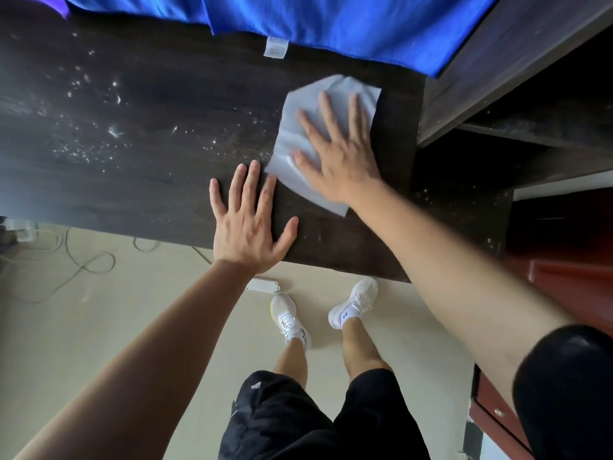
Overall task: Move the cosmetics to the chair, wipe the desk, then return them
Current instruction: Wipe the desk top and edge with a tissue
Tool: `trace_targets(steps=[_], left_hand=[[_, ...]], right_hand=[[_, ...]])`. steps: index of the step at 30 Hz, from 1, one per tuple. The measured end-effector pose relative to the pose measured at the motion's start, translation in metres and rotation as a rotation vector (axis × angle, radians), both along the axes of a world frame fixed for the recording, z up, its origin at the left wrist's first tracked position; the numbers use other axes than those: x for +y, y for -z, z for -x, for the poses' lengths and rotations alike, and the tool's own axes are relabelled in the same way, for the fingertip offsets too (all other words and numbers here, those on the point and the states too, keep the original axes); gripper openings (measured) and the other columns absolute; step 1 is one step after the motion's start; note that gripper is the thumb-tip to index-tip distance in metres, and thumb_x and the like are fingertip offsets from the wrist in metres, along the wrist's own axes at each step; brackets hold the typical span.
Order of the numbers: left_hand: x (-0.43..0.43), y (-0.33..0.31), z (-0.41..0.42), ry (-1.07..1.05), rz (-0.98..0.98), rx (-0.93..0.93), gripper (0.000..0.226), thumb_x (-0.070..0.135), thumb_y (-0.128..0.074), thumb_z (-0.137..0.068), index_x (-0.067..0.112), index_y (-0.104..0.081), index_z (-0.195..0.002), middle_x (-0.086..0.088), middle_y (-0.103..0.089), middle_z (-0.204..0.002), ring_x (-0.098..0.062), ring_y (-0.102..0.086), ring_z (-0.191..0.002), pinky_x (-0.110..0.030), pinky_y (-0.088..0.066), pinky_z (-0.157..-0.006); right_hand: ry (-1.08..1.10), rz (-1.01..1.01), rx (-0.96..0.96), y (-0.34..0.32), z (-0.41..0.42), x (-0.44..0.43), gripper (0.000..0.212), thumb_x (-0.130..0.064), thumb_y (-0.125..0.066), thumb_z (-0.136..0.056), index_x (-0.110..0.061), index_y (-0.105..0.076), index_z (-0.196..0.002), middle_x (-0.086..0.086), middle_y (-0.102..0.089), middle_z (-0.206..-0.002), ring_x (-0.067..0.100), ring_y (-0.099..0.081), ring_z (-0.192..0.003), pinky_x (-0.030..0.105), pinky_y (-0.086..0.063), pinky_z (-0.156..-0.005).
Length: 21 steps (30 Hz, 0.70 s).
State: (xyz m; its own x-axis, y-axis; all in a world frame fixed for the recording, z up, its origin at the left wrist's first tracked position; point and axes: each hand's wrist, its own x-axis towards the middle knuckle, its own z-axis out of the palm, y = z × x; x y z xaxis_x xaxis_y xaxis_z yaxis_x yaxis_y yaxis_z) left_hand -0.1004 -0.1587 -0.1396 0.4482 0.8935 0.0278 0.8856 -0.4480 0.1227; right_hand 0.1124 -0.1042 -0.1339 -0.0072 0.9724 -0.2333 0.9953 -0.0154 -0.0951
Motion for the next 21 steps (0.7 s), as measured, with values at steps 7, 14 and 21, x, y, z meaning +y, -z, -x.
trace_targets(steps=[7,14,21], left_hand=[[0.005,-0.014,0.005,-0.003,0.074,-0.025,0.083,0.069,-0.028,-0.092,0.013,-0.029,-0.154,-0.016,-0.014,-0.164,-0.034,-0.010,-0.152,-0.068,-0.006,-0.116],[0.061,-0.007,0.083,-0.181,0.053,0.026,0.079,0.067,-0.028,-0.094,0.017,-0.025,-0.155,-0.014,-0.013,-0.165,-0.035,-0.008,-0.151,-0.069,-0.005,-0.115],[0.062,-0.002,0.085,-0.216,0.050,-0.058,0.072,0.060,-0.026,-0.097,0.014,-0.032,-0.151,-0.011,-0.022,-0.163,-0.029,-0.014,-0.151,-0.062,-0.006,-0.119]], right_hand=[[0.032,-0.006,-0.040,0.003,-0.033,-0.102,0.079,-0.080,-0.019,-0.092,-0.040,-0.006,-0.160,0.007,0.001,-0.170,0.050,0.008,-0.151,0.061,-0.003,-0.123],[0.040,0.039,-0.074,0.004,-0.024,-0.077,0.085,-0.084,-0.012,-0.089,-0.039,0.004,-0.159,0.008,0.009,-0.169,0.050,0.015,-0.150,0.063,0.003,-0.122],[-0.053,0.024,-0.026,0.000,0.057,0.044,0.087,-0.087,-0.008,-0.086,-0.040,0.003,-0.159,0.006,0.009,-0.169,0.050,0.015,-0.150,0.061,0.009,-0.121]])
